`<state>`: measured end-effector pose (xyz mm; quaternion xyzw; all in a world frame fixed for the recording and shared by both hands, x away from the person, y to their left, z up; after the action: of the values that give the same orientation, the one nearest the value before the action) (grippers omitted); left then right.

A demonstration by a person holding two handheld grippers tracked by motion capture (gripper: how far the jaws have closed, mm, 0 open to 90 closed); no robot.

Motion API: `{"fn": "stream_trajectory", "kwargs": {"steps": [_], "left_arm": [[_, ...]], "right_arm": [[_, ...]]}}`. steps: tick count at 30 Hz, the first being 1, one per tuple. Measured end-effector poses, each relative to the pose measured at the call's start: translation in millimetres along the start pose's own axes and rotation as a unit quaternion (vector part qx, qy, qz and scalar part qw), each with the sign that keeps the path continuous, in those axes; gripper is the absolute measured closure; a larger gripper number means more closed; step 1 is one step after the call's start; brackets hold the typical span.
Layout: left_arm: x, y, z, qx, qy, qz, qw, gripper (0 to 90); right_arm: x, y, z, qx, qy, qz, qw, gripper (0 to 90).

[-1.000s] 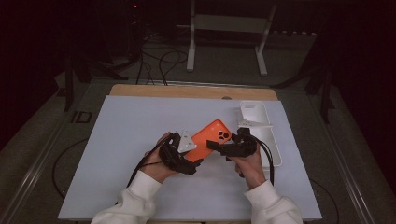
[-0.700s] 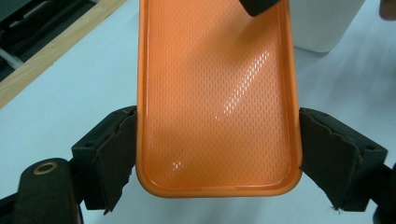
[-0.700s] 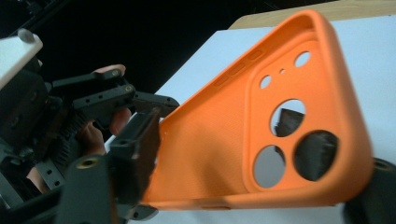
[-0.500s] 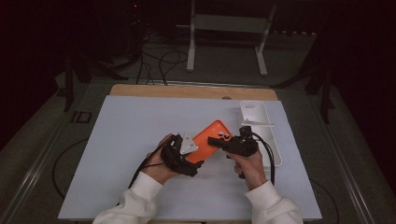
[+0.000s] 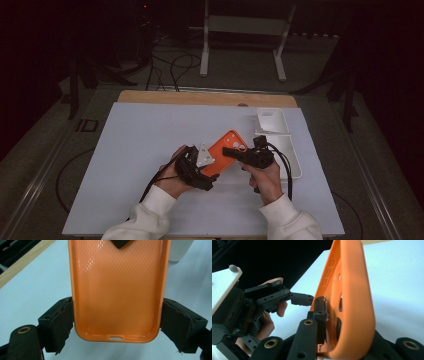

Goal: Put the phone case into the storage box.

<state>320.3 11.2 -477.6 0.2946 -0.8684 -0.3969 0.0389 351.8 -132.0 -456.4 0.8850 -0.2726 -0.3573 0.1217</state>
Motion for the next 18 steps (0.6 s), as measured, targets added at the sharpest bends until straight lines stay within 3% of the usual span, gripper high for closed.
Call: {"fn": "stream_trajectory", "kwargs": {"steps": [9, 18], "left_arm": [[1.1, -4.8, 2.7, -0.003, -0.004, -0.022, 0.9997, 15.6], [-4.9, -3.6, 4.0, 0.000, 0.019, -0.024, 0.9995, 5.2]], "right_arm": [[-5.2, -2.9, 1.1, 0.001, 0.019, 0.009, 0.9998, 85.0], [-7.0, -2.1, 0.3, 0.006, 0.039, 0.026, 0.9989, 85.5]]}}
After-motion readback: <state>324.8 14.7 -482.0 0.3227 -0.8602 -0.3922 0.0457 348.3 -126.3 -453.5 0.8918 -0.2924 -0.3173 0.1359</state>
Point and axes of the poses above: each handheld gripper's, and its own axes: y roughly backward along the jaws, z roughly out of its underside, x roughly to its right, the point moved 6 cm from there along -y, roughly forward along the jaws, and after that the axes turned 1 degree about -x, right-handed, at the moved point
